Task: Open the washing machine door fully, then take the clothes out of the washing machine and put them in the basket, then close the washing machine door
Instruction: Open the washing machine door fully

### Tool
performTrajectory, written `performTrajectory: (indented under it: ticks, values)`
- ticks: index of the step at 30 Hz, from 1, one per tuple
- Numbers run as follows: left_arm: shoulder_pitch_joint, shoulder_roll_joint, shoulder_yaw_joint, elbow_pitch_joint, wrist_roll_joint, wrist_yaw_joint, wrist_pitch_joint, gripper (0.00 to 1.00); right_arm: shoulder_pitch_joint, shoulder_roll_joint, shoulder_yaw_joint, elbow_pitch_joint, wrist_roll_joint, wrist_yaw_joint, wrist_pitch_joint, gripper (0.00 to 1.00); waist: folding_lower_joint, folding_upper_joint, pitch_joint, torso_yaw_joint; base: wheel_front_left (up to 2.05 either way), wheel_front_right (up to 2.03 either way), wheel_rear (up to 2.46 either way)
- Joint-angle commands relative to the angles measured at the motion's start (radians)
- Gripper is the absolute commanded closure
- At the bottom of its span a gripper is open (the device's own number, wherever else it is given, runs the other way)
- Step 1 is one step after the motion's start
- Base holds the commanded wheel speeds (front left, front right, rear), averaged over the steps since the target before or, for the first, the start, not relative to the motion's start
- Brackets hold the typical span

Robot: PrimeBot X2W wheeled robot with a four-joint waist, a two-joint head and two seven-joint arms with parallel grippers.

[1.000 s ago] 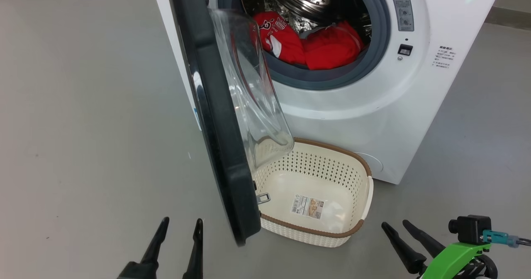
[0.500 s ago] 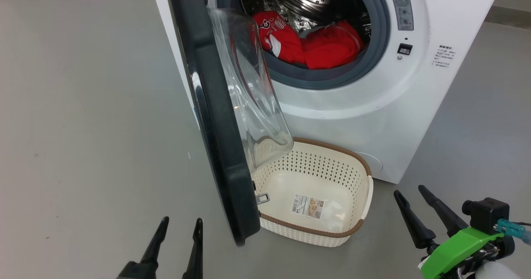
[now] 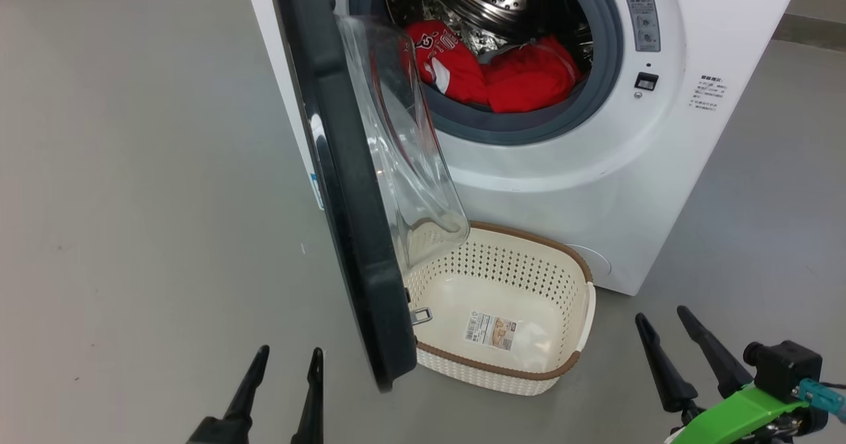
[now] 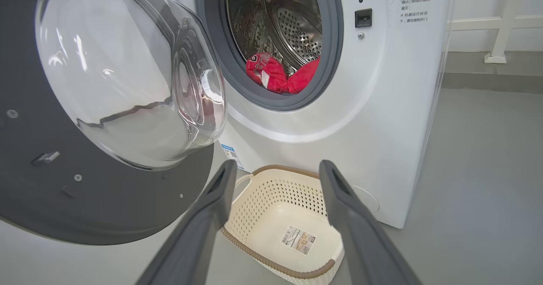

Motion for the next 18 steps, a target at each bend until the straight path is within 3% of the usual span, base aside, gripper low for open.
performTrajectory:
  ticks: [1, 14, 15, 16, 17, 18]
  values:
    - [-0.01, 0.006, 0.033, -0.027, 0.002, -0.002, -0.012, 0.0, 0.003, -0.012, 0.013, -0.022, -0.015, 0.005, -0.013, 0.0, 0.0, -0.0001, 0.0, 0.0, 0.0, 0.0, 0.0]
    - [-0.014, 0.006, 0.036, -0.036, -0.021, -0.001, -0.012, 0.0, 0.027, 0.005, -0.005, -0.008, -0.055, 0.005, -0.014, 0.0, 0.0, -0.0001, 0.001, -0.003, 0.0, 0.0, 0.0]
    - [-0.014, 0.006, 0.04, -0.041, -0.031, -0.001, -0.012, 0.24, 0.027, 0.005, -0.007, -0.008, -0.055, 0.005, -0.014, 0.0, 0.0, -0.0001, 0.0, -0.004, 0.0, 0.0, 0.0]
    - [-0.014, 0.006, 0.044, -0.045, -0.037, -0.002, -0.012, 0.62, 0.027, 0.006, -0.009, -0.009, -0.055, 0.005, -0.014, 0.0, 0.0, -0.0001, -0.001, -0.004, 0.0, 0.0, 0.0]
    - [-0.015, 0.006, 0.051, -0.051, -0.047, -0.003, -0.012, 0.9, 0.027, 0.007, -0.011, -0.009, -0.057, 0.005, -0.014, 0.0, 0.0, -0.0001, -0.001, -0.004, 0.0, 0.0, 0.0]
    - [-0.017, 0.006, 0.06, -0.06, -0.061, -0.003, -0.012, 1.0, 0.026, 0.008, -0.015, -0.01, -0.058, 0.005, -0.014, 0.0, 0.0, -0.0001, -0.001, -0.004, 0.0, 0.0, 0.0]
